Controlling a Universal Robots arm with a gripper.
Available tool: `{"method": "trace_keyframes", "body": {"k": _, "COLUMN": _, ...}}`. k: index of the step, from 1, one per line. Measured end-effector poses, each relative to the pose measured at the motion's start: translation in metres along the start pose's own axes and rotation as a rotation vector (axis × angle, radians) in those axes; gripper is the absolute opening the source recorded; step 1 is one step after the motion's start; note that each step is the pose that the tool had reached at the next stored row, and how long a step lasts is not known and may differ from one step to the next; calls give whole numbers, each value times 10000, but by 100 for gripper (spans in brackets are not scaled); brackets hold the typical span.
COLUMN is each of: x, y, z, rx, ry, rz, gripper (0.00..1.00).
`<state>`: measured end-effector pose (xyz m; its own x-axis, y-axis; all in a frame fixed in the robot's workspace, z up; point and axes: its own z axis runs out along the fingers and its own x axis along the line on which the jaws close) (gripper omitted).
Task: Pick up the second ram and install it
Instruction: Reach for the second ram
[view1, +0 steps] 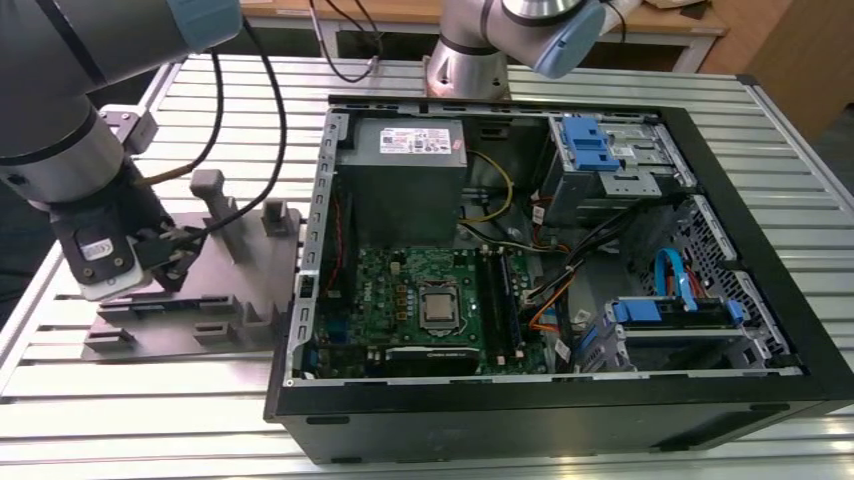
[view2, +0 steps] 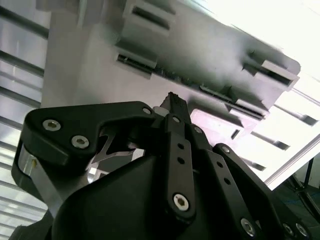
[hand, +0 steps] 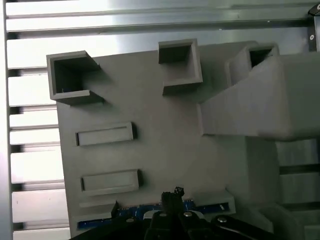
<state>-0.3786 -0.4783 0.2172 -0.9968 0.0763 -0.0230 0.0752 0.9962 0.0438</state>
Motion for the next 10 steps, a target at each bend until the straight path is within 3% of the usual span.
{"method": "trace_keyframes", "body": {"k": 10, "x": 15, "y": -25, "z": 8, "rx": 0, "ry": 0, "rz": -1, "gripper": 11}}
